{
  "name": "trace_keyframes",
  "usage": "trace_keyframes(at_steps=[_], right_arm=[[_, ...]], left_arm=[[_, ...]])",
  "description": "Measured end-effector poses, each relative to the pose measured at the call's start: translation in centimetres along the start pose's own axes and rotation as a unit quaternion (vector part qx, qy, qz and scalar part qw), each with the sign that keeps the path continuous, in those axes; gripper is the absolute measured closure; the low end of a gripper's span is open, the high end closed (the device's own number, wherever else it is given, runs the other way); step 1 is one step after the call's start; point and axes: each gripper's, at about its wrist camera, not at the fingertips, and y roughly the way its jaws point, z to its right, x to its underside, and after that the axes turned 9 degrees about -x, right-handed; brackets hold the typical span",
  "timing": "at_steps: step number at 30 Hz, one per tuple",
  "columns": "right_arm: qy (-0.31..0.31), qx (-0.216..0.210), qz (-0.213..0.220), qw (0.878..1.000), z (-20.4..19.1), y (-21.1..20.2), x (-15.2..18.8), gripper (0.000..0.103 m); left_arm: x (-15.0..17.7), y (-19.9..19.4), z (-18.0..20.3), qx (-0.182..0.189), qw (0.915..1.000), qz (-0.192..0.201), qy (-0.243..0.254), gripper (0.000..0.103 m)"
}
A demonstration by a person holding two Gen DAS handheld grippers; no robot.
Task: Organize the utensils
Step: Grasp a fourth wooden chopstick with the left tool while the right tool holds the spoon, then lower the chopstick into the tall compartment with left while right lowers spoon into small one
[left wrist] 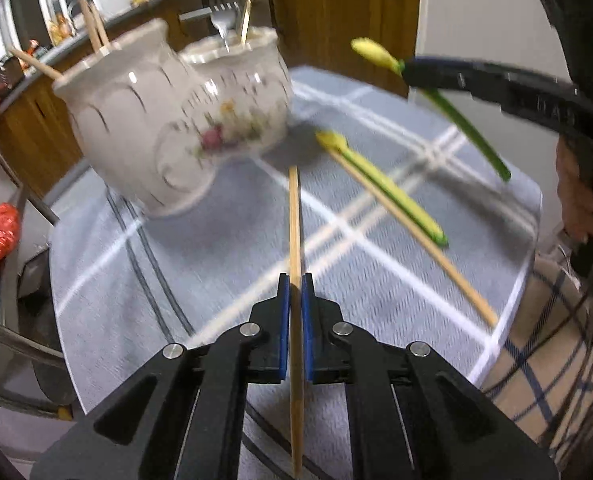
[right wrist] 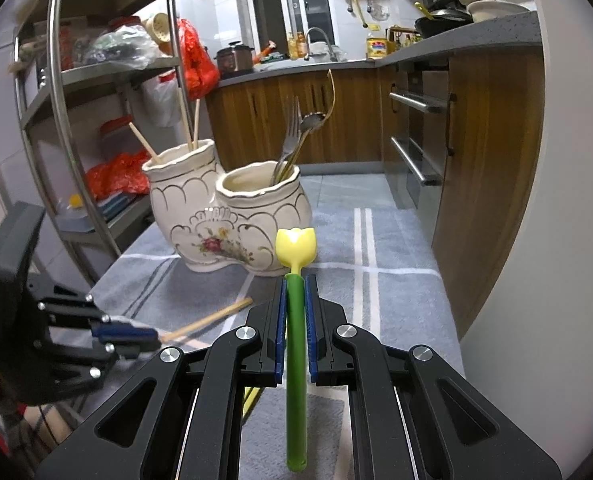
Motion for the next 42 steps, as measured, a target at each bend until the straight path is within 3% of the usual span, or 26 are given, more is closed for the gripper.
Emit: trace_keyframes(at_steps=[11,15,19,22,25,26,30,37,42], right_arm=[[0.000,0.000,-0.002,1.000,0.1,0.0,0.1,0.093],[0.001,0.001,0.001,1.000,0.1,-0.1,0.0,0.093],[0.002,0.002,0.012,1.000,0.2,-0.4,-0.4,0.093],[0.007,-0.003,0.025,1.000,0.4,-0.4,-1.2,0.093],[0.010,-0.010,0.043,0.999,0.5,-0.3,-2.4,0.093],[0.011,-0.011,0.047,0.999,0.6,-0.3,-2.8,0.093],[0.020,-0.028,0.076,0.996,0.4,-0.2,-4.7,0.093],[0.044,-0.070,0.131,0.988,0.4,0.6,-8.5,0.093],[0.064,-0.099,0.154,0.981,0.7,2.3,-11.2,0.093]], left_arm=[[-1.2,1.3,0.0,0.012,0.9999,-0.010,-0.004,0.092],[-1.4,1.5,-0.1,0.014,0.9999,-0.008,-0.005,0.097],[-1.3,0.9,-0.3,0.009,0.9997,0.021,-0.007,0.097],[-1.5,-0.7,-1.1,0.019,0.9969,0.072,-0.024,0.097],[-1.7,-3.4,-2.2,0.014,0.9862,0.159,-0.043,0.097],[-1.8,-4.4,-2.7,0.003,0.9790,0.198,-0.048,0.097],[-2.9,-6.4,-4.7,-0.018,0.9594,0.267,-0.089,0.097],[-6.8,-8.0,-10.6,0.003,0.9164,0.341,-0.209,0.097],[-9.8,-7.1,-13.1,0.016,0.9008,0.354,-0.251,0.097]])
